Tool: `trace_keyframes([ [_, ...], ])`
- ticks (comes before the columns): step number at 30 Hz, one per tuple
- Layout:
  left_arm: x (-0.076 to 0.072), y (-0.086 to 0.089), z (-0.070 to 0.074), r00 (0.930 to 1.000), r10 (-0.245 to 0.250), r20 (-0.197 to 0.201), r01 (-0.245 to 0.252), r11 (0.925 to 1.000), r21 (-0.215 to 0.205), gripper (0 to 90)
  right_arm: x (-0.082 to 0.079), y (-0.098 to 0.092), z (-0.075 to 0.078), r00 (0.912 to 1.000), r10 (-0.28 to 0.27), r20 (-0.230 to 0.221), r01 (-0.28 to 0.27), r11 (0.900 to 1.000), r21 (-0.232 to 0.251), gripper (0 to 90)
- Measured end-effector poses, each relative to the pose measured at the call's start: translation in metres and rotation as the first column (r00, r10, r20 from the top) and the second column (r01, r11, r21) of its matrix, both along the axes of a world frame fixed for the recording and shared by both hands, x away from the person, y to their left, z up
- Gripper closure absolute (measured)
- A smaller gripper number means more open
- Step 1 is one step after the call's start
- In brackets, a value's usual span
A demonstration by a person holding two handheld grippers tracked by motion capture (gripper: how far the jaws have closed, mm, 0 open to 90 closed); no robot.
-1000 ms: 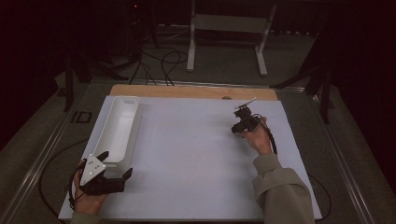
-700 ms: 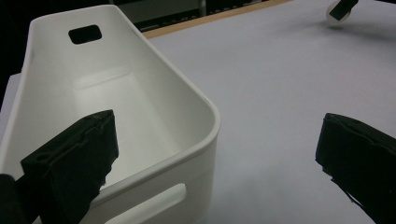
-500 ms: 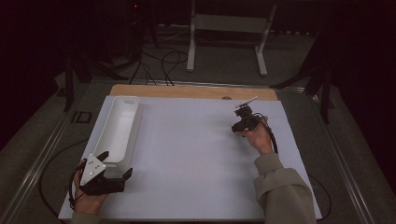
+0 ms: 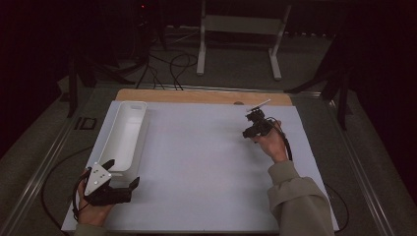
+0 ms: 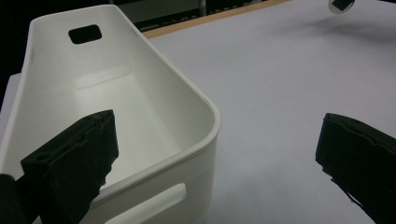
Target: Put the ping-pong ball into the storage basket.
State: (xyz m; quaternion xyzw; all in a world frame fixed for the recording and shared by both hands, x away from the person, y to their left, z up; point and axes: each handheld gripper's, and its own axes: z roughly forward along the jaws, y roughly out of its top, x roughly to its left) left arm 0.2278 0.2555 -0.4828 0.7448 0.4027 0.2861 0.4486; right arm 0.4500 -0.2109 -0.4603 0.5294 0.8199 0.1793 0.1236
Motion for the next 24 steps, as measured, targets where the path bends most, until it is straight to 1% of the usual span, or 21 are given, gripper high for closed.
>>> trace_keyframes([
  [4,0.000,0.000,0.000,1.0000,0.000,0.000,0.000,1.0000,0.001,0.0,-0.001,0.000,0.001,1.0000,-0.002,0.001,0.002,1.000,0.000,50.8],
  [6,0.000,0.000,0.000,1.0000,0.000,0.001,0.000,1.0000,0.000,0.0,-0.002,0.001,0.003,1.0000,0.004,0.000,-0.004,1.000,0.008,50.9],
  [10,0.000,0.000,0.000,1.0000,0.001,0.000,-0.001,1.0000,0.002,0.0,-0.003,0.003,0.006,1.0000,0.008,0.005,-0.008,1.000,0.004,50.9],
  [11,0.000,0.000,0.000,1.0000,0.000,0.001,0.000,1.0000,0.001,0.0,-0.003,0.005,0.010,0.9998,0.017,0.014,-0.017,1.000,0.004,50.9],
  [14,0.000,0.000,0.000,1.0000,0.000,0.001,0.000,1.0000,0.001,0.0,-0.004,0.008,0.013,0.9994,0.026,0.024,-0.026,1.000,-0.001,50.9],
  [24,0.000,0.000,0.000,1.0000,0.000,0.001,0.000,1.0000,0.001,0.0,-0.006,0.018,0.023,0.9974,0.056,0.045,-0.055,0.998,-0.007,50.9],
])
